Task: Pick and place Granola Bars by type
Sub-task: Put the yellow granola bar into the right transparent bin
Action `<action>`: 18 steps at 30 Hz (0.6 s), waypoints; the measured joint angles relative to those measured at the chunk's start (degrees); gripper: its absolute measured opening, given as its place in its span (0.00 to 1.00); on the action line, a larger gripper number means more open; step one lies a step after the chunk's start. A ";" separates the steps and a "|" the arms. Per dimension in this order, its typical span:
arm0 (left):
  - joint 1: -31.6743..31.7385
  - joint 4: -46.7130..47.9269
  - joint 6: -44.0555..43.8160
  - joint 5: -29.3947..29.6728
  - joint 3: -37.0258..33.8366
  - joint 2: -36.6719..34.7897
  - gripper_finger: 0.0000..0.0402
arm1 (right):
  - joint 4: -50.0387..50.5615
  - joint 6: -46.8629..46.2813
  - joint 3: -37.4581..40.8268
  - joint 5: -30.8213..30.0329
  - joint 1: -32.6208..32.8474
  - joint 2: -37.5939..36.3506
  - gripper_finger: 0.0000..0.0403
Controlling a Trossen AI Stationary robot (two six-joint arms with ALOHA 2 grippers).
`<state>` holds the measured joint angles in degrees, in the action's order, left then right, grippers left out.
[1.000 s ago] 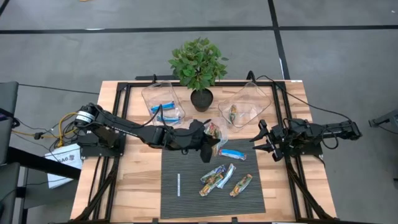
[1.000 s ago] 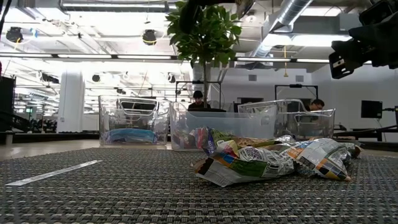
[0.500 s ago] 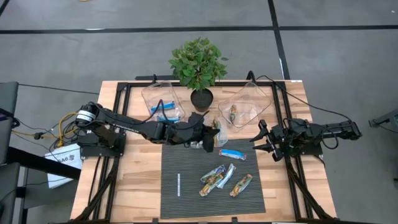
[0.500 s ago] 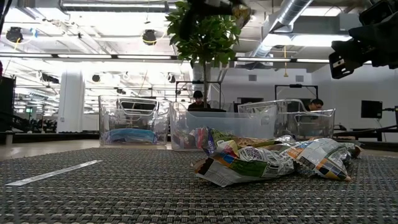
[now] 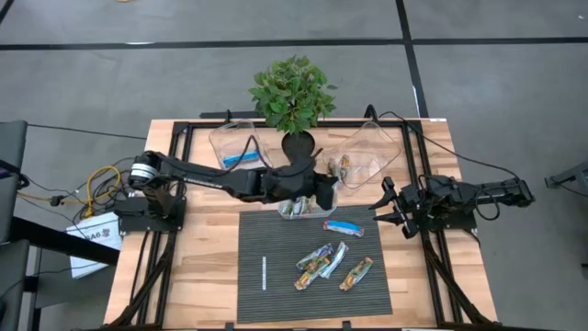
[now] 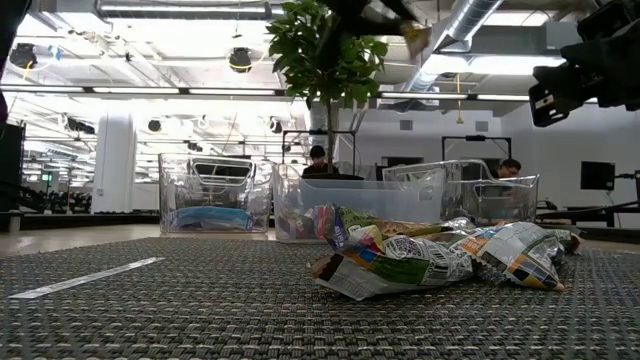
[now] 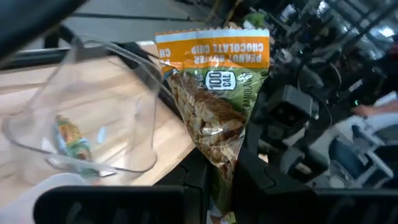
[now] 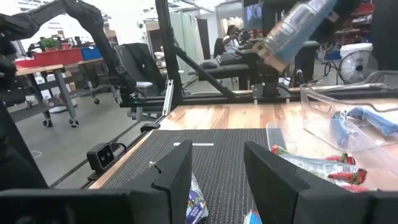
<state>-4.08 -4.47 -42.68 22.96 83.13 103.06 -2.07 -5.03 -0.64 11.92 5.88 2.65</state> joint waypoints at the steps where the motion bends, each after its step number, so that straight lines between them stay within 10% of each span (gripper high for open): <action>1: 0.06 0.81 0.78 -0.37 0.56 0.43 0.09 | -0.02 -0.01 0.00 0.03 0.03 -0.02 0.35; 18: 0.07 1.16 7.62 -6.71 4.02 1.27 0.09 | 0.00 0.01 0.00 0.02 0.01 0.03 0.35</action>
<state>-4.01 -3.31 -35.06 16.25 87.15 104.33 -2.07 -5.02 -0.64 11.94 5.89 2.68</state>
